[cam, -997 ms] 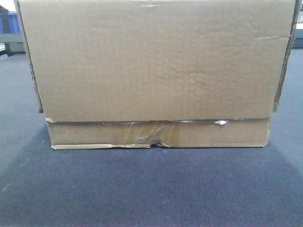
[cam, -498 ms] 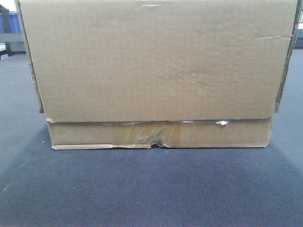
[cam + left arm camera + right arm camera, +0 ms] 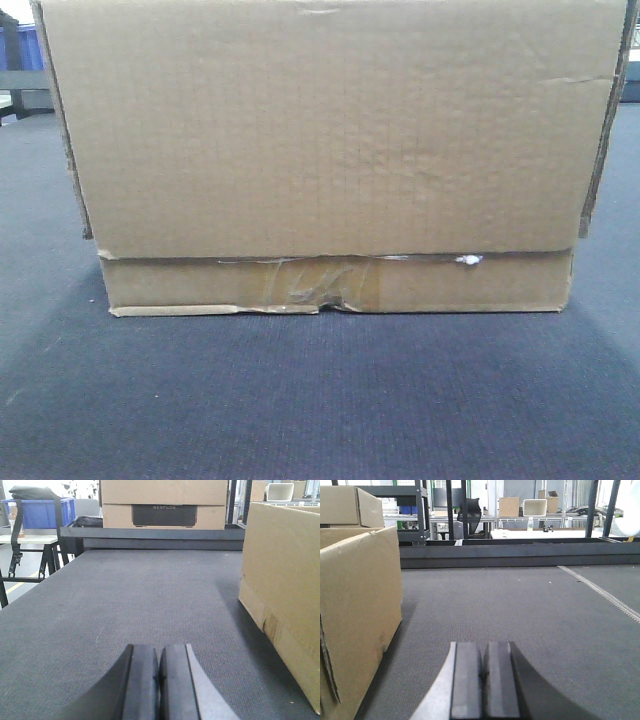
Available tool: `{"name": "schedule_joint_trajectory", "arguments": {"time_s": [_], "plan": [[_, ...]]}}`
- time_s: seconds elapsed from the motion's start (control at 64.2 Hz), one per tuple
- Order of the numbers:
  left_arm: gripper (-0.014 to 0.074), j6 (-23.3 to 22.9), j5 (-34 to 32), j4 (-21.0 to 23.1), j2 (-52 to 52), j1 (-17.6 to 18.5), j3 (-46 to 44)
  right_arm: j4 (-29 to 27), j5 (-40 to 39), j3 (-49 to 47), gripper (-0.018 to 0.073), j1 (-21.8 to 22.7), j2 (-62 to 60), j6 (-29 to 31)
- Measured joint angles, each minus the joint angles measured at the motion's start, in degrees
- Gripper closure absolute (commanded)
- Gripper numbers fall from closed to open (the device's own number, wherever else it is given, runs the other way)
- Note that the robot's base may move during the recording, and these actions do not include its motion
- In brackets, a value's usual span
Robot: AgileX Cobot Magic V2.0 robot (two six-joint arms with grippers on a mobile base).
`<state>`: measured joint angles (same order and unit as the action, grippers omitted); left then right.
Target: Grab carton from right shelf to conveyor
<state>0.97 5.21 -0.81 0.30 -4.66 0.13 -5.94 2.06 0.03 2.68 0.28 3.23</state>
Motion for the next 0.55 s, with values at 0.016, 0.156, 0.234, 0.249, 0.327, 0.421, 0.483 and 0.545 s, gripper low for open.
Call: {"name": "schedule_joint_trajectory", "arguments": {"time_s": [0.016, 0.156, 0.234, 0.249, 0.327, 0.421, 0.483, 0.545], "plan": [[0.0592, 0.0, 0.0, 0.0, 0.0, 0.0, 0.0, 0.0, 0.0, 0.0, 0.0629, 0.0, 0.0, 0.0], [0.0592, 0.0, 0.0, 0.0, 0.0, 0.0, 0.0, 0.0, 0.0, 0.0, 0.0629, 0.0, 0.0, 0.0], [0.0592, 0.0, 0.0, 0.0, 0.0, 0.0, 0.0, 0.0, 0.0, 0.0, 0.0629, 0.0, 0.0, 0.0], [0.0592, 0.0, 0.0, 0.0, 0.0, 0.0, 0.0, 0.0, 0.0, 0.0, 0.0629, 0.0, 0.0, 0.0], [0.0592, 0.0, 0.0, 0.0, 0.0, 0.0, 0.0, 0.0, 0.0, 0.0, 0.0629, 0.0, 0.0, 0.0], [0.0592, 0.0, 0.0, 0.0, 0.0, 0.0, 0.0, 0.0, 0.0, 0.0, 0.0629, 0.0, 0.0, 0.0], [0.0592, 0.0, 0.0, 0.0, 0.0, 0.0, 0.0, 0.0, 0.0, 0.0, 0.0629, 0.0, 0.0, 0.0], [0.0592, 0.0, 0.0, 0.0, 0.0, 0.0, 0.0, 0.0, 0.0, 0.0, 0.0629, 0.0, 0.0, 0.0]]}}
